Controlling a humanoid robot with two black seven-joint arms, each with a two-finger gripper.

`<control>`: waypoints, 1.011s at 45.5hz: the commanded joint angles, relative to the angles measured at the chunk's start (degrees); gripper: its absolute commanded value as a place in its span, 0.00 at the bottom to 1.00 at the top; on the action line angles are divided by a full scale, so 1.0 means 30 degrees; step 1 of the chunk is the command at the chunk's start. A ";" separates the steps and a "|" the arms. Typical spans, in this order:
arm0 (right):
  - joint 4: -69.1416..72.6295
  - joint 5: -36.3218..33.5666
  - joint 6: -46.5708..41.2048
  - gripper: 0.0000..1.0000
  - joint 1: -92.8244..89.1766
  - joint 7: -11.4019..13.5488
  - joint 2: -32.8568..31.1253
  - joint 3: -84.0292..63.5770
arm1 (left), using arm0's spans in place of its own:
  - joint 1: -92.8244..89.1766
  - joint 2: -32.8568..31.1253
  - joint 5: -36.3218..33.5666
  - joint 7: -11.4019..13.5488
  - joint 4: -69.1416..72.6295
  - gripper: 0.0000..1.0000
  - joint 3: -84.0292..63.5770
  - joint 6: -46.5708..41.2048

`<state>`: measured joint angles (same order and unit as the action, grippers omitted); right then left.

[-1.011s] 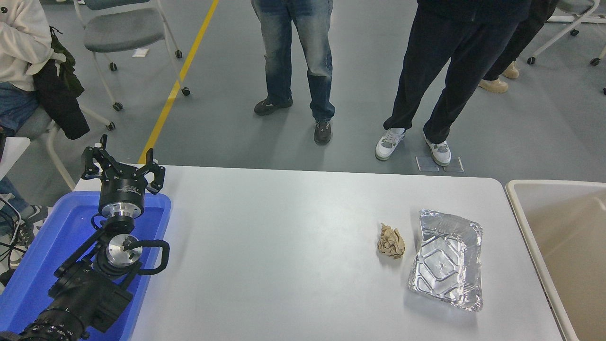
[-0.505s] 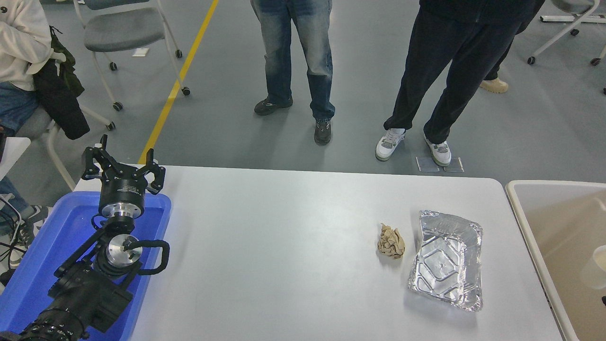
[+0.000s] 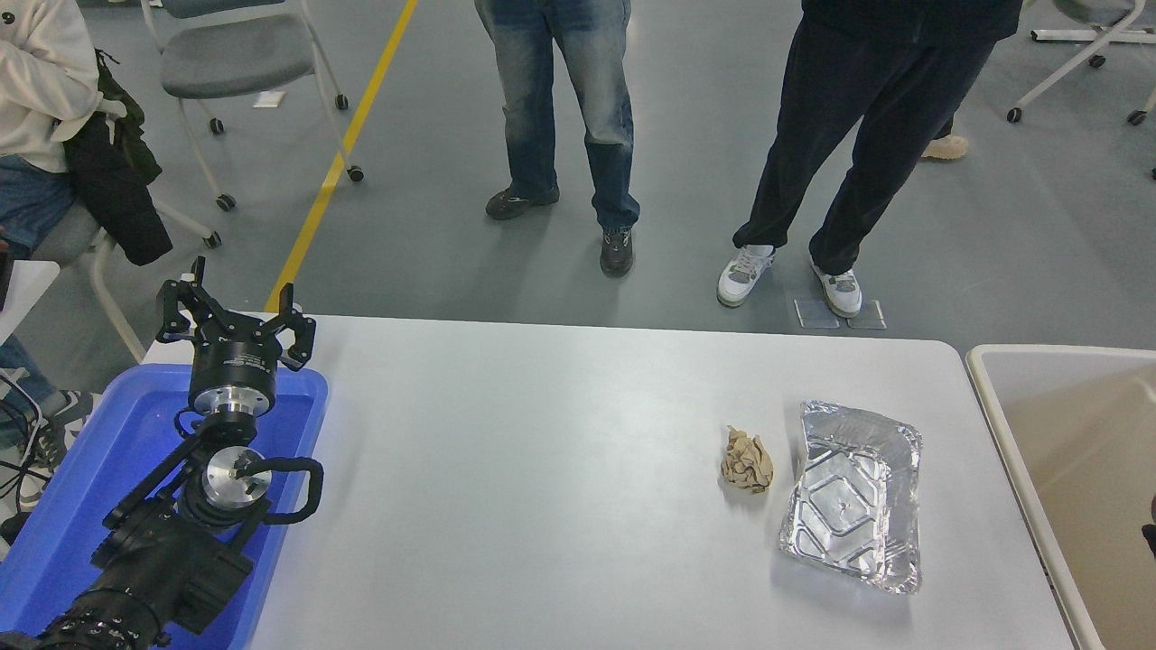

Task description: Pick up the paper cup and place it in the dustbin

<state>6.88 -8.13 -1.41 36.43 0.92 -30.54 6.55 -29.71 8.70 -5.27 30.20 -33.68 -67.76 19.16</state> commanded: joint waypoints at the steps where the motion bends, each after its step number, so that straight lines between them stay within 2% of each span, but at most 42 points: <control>1: 0.1833 0.0513 -0.0906 1.00 0.1859 0.0016 -0.1772 0.0015 | 0.0000 0.0000 0.0000 -0.0017 0.0005 0.99 0.0000 0.0000; 9: 0.5933 0.0834 -0.0906 1.00 0.2972 0.0016 -0.3764 -0.0014 | 0.0000 0.0000 0.0000 0.0012 -0.0053 0.99 0.0000 0.0000; 20: 1.4956 0.4934 -0.0672 1.00 0.5988 0.0074 -0.8744 0.0016 | 0.0000 0.0000 0.0000 0.0012 0.0005 0.99 0.0000 0.0000; 27: 1.8386 0.6518 -0.0672 1.00 0.8828 0.1011 -1.0591 -0.1153 | 0.0000 0.0000 0.0000 0.0012 0.0005 0.99 0.0000 0.0000; 34: 2.0351 0.6959 -0.0642 1.00 1.4038 0.1041 -1.0827 -0.6566 | 0.0000 0.0000 0.0000 0.0012 0.0005 0.99 0.0000 0.0000; 40: 2.1757 0.6959 -0.0613 1.00 1.9080 0.0924 -1.0126 -1.2545 | 0.0000 0.0000 0.0000 0.0012 -0.0053 0.99 0.0000 0.0000; 46: 2.2900 0.7017 -0.0701 1.00 2.1136 0.0953 -0.9246 -1.4310 | 0.0000 0.0000 -0.0029 0.0012 0.0005 0.99 0.0000 0.0000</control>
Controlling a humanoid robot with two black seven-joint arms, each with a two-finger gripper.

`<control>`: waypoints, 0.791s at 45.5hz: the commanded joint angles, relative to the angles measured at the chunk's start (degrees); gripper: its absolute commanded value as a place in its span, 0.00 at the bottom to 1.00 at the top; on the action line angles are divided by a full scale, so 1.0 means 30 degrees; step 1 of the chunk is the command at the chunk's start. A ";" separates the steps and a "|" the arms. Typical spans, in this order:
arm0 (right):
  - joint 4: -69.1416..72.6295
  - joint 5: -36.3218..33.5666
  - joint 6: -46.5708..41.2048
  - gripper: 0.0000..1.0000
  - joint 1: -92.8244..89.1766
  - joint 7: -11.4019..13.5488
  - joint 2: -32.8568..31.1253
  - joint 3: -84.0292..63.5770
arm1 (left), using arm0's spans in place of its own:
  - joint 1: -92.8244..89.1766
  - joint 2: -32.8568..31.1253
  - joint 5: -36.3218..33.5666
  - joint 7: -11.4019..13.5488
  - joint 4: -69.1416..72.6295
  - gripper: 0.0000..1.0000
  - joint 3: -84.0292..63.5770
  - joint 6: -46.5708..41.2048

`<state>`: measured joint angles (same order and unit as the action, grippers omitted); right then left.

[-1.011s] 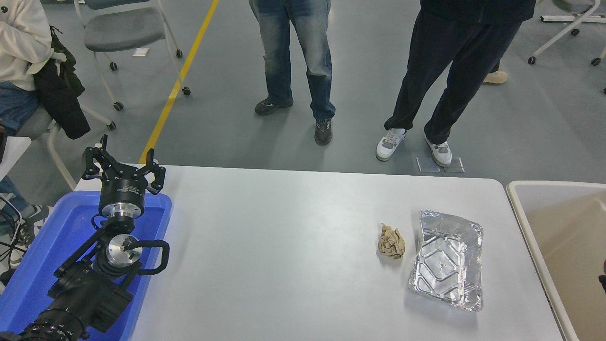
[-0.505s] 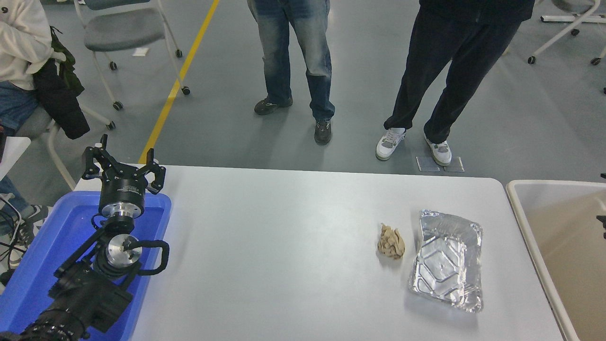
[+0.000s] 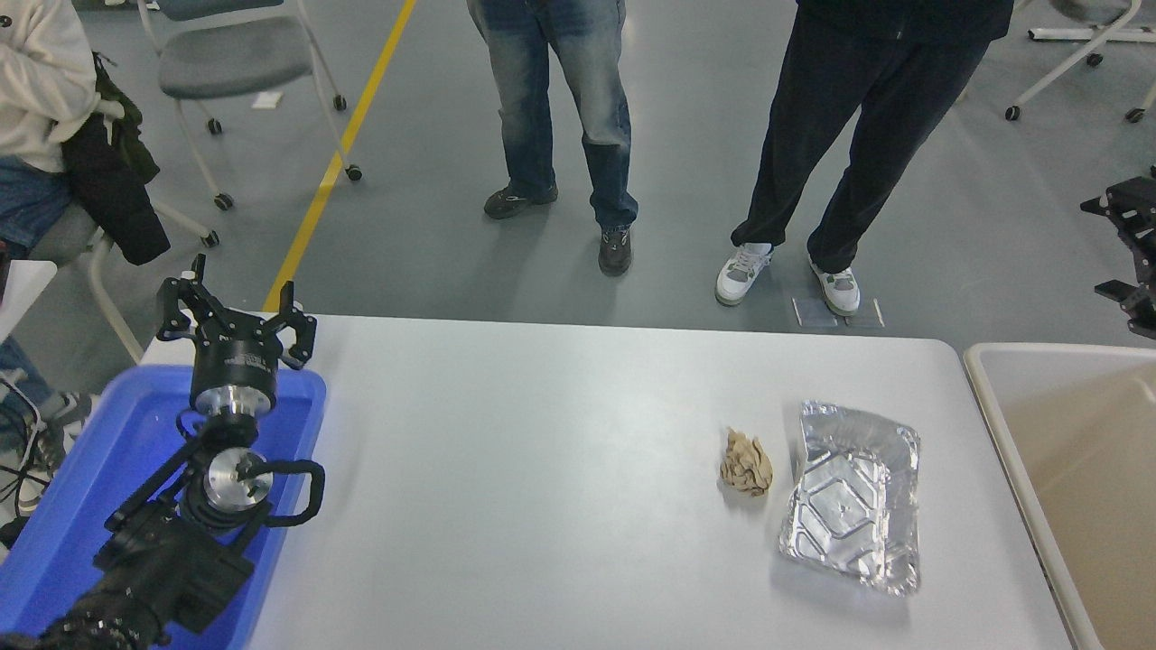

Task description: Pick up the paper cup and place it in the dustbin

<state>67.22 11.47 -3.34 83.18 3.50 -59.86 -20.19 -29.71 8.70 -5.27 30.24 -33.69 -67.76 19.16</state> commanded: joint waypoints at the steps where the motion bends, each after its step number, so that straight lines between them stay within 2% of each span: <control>1: 0.2991 0.0541 -0.0058 1.00 0.5757 0.0094 0.0558 -0.5515 | 0.0001 0.0000 -0.0029 -0.0001 0.0010 0.99 0.0000 -0.0001; 10: 0.4602 0.1860 -0.0175 1.00 0.8947 0.0065 0.2285 -0.8381 | 0.0001 0.0000 -0.0029 -0.0030 0.0010 0.99 0.0000 -0.0001; 17: 0.5746 0.1860 -0.0292 1.00 1.2406 0.0006 0.4832 -1.2075 | 0.0001 0.0000 -0.0029 -0.0001 0.0010 0.99 0.0000 -0.0001; 23: 0.6128 0.1860 -0.0584 1.00 1.3698 0.0006 0.6942 -1.3074 | 0.0001 0.0000 -0.0029 -0.0001 -0.0048 0.99 0.0000 -0.0001; 28: 0.6273 0.1860 -0.2598 1.00 1.4865 0.0006 0.8814 -1.3220 | 0.0001 0.0000 -0.0029 -0.0001 0.0010 0.99 0.0000 -0.0001; 36: 0.7912 0.1889 -0.5913 1.00 1.7065 0.0006 1.0459 -1.3806 | 0.0001 0.0000 -0.0029 -0.0001 0.0010 0.99 0.0000 -0.0001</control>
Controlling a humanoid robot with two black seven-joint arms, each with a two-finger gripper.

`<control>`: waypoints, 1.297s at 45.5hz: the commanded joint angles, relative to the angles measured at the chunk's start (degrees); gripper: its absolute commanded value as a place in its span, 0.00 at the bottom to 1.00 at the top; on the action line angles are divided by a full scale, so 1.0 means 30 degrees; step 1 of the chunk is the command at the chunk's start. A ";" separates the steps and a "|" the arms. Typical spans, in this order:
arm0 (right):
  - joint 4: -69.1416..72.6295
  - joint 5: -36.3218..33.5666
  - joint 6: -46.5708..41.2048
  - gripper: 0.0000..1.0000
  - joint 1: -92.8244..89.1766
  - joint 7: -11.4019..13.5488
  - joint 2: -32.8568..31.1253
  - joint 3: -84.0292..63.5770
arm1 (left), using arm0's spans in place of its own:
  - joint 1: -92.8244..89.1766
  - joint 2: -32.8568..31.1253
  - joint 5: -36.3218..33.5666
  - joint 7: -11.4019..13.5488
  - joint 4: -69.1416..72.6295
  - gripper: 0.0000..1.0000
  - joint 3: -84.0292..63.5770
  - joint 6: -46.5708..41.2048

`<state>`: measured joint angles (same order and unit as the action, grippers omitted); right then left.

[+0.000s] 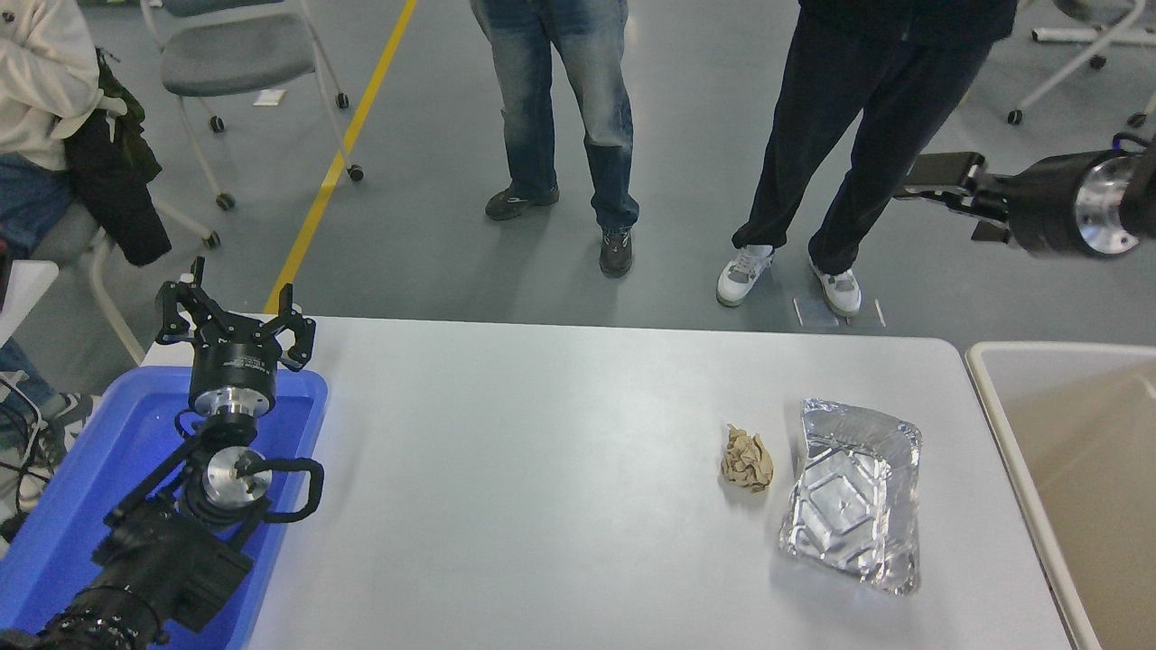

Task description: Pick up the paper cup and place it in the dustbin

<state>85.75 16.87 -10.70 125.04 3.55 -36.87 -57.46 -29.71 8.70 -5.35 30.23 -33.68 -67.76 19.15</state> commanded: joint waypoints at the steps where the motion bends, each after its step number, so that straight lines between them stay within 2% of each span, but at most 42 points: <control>1: 0.1971 0.0090 -0.3959 1.00 0.3377 -0.0010 0.3001 -0.1412 | -0.0001 -0.0001 -0.0003 0.0001 0.0006 0.99 0.0000 0.0002; 6: 0.2822 0.0061 -0.6246 1.00 0.4257 -0.0010 0.3939 -0.1383 | -0.0001 -0.0001 0.0026 0.0001 0.0006 0.99 0.0000 0.0002; 23: 0.3145 -0.0085 -1.0701 1.00 0.5138 -0.0010 0.5668 -0.1442 | -0.0001 -0.0001 -0.0003 -0.0028 0.0006 0.99 0.0000 0.0002; 28: 0.2912 -0.0670 -1.0644 1.00 0.4786 0.0165 0.6137 -0.1442 | 0.0028 -0.0001 -0.0003 -0.0028 0.0006 0.99 0.0000 0.0002; 37: 0.2706 -0.3188 -1.0615 1.00 0.4757 0.0781 0.6314 -0.2759 | 0.0029 -0.0001 -0.0003 0.0001 0.0006 0.99 0.0000 0.0002; 43: 0.2647 -0.6613 -1.0527 1.00 0.4844 0.1248 0.6138 -0.3228 | 0.0029 -0.0001 -0.0003 0.0001 -0.0052 0.99 0.0000 0.0002; 47: 0.2647 -0.7817 -1.0264 1.00 0.4874 0.1631 0.6051 -0.3784 | 0.0029 -0.0001 0.0026 0.0001 0.0006 0.99 0.0000 0.0002; 59: 0.2735 -0.7732 -1.0320 1.00 0.5167 0.1660 0.5670 -0.4518 | 0.0029 -0.0001 0.0026 -0.0028 0.0006 0.99 0.0000 0.0002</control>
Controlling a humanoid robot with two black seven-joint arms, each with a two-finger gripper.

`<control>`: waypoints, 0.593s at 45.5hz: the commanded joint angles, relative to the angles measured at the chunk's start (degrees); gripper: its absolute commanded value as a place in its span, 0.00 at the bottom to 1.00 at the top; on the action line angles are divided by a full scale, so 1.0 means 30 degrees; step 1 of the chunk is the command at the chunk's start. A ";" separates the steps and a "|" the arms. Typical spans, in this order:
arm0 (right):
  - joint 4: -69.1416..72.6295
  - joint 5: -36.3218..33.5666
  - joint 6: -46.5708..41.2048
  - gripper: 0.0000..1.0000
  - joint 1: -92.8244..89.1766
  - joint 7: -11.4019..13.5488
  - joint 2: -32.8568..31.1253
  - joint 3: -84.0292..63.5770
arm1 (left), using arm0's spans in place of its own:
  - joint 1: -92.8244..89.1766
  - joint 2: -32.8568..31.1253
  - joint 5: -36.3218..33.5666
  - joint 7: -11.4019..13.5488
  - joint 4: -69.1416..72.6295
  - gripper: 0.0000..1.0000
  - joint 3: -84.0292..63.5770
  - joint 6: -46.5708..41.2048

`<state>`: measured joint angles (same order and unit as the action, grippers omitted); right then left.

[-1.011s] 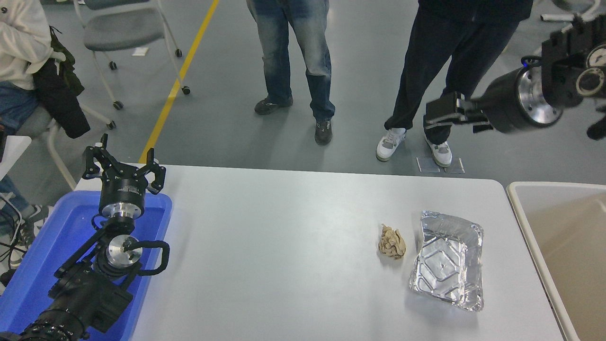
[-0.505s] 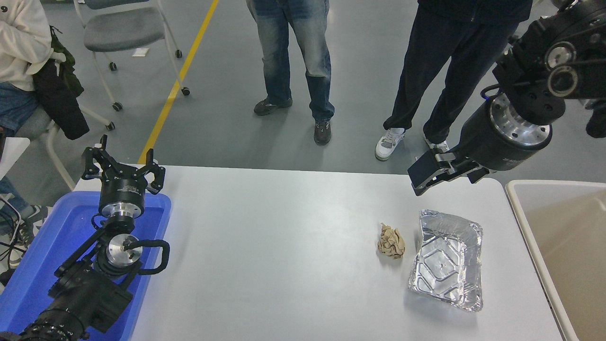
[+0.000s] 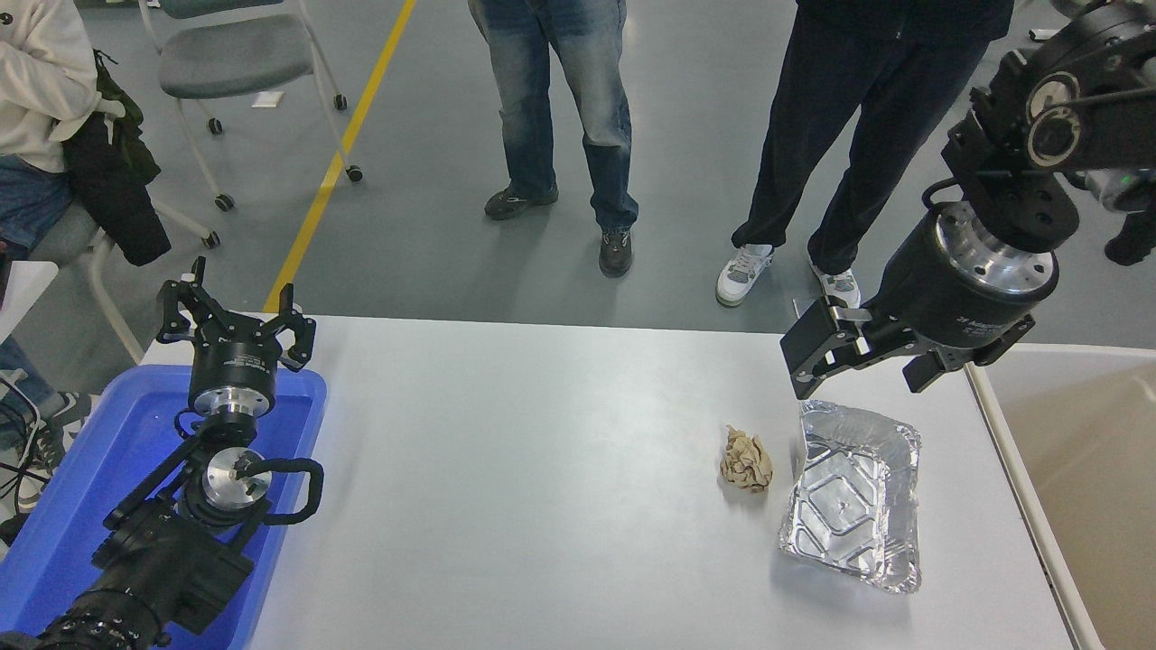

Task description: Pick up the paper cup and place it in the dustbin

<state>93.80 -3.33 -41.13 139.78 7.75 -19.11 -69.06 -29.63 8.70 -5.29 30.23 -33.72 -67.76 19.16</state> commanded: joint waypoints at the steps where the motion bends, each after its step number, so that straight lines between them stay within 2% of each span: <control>1: 0.0053 -0.1000 -0.0293 1.00 0.0281 0.0258 -0.0280 -0.0680 | 0.0002 0.0001 0.0006 0.0001 -0.0038 0.99 0.0000 -0.0001; 9: 0.0082 -0.0913 -0.0499 1.00 0.0340 0.0228 -0.0310 -0.0592 | 0.0002 0.0001 0.0006 0.0001 0.0020 0.99 0.0000 -0.0001; 16: 0.0082 0.0405 -0.0499 1.00 0.0399 0.0140 -0.0281 -0.0358 | 0.0002 0.0001 0.0006 0.0001 0.0020 0.99 0.0000 -0.0001; 27: 0.0082 0.0552 -0.0558 1.00 0.0457 0.0023 -0.0310 -0.0212 | 0.0002 0.0001 0.0006 0.0001 0.0020 0.99 0.0000 -0.0001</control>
<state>94.02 -2.77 -42.59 140.88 8.10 -19.92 -70.19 -29.62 8.66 -5.28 30.21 -33.67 -67.76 19.17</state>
